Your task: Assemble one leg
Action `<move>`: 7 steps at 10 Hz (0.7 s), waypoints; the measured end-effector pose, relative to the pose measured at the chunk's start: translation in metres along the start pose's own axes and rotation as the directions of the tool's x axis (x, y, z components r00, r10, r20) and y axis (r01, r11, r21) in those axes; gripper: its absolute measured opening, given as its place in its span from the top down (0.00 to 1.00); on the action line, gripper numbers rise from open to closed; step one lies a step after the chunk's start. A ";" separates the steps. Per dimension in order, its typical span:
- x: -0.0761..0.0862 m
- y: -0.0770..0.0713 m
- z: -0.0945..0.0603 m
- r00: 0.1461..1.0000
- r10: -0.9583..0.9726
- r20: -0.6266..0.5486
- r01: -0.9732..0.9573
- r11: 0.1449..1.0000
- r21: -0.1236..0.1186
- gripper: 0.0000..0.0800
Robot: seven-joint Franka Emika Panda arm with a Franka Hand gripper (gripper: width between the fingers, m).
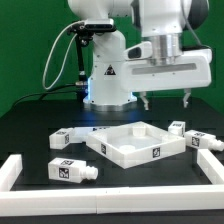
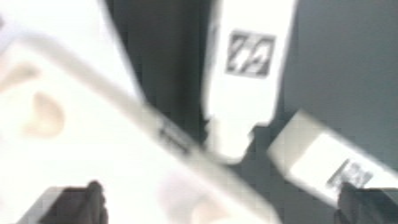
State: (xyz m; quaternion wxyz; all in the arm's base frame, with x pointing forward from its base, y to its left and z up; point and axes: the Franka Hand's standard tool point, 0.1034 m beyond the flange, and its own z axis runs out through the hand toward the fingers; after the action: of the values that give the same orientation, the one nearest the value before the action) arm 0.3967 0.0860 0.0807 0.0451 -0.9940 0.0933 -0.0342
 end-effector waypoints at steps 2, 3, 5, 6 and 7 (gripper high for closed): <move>0.004 -0.001 0.000 1.000 -0.014 -0.018 0.014 1.000 0.000 0.19; 0.004 0.000 0.000 1.000 -0.014 -0.019 0.014 1.000 0.000 0.19; 0.004 0.002 0.002 1.000 -0.021 -0.016 0.021 1.000 -0.002 0.19; 0.011 0.017 0.008 0.989 -0.151 -0.004 0.151 0.989 -0.007 0.19; 0.030 0.040 0.008 0.969 -0.248 0.018 0.248 0.969 -0.002 0.19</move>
Offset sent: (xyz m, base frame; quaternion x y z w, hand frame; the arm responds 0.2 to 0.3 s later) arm 0.0000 0.0000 0.0000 0.0000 0.0000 0.0000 1.0000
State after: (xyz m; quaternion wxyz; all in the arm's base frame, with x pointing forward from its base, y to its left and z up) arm 0.4194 0.0419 0.0706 0.0394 -0.9982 -0.0321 -0.0304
